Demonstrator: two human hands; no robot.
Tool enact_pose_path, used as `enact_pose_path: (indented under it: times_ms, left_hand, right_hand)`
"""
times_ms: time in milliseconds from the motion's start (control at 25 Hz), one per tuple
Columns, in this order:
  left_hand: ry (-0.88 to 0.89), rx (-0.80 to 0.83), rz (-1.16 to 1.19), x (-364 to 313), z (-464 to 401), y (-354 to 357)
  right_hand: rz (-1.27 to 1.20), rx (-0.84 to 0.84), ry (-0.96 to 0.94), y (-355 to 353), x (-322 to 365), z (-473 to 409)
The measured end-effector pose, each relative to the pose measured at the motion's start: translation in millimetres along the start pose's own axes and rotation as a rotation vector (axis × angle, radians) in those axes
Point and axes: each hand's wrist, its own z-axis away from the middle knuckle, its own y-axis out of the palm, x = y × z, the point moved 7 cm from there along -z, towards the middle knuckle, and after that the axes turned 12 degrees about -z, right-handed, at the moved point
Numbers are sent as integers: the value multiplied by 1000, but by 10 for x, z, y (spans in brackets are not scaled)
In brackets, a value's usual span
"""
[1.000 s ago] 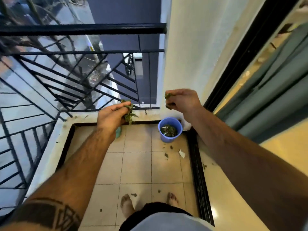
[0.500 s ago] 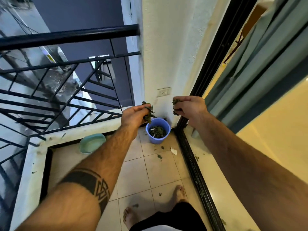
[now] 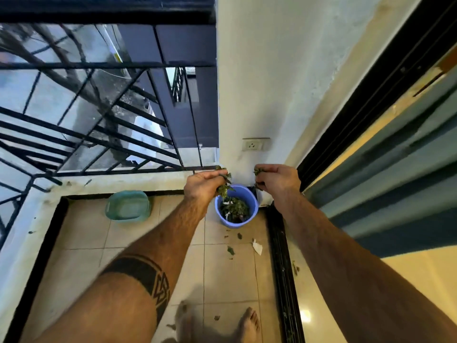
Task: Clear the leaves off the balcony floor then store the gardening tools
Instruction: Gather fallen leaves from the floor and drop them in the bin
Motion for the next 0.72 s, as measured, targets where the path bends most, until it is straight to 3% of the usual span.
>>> enact_pose_path:
  times_ms: [160,400,560,720]
  left_hand:
    - [7,28,-16,606,-965,546]
    - [-6,80,-67,2075,-2357,1080]
    - [-44,220,-95,2982,-2868,1476]
    - [14,224,-106,3276,-3199,1707]
  right_hand:
    - [84,-11,-26,236,-772,-1053]
    - [157,2,-81,684,-2174,-2454]
    - [230,-20,-102,752,-3090,-3076]
    - [206,-19,-113,723,-3534,-3406]
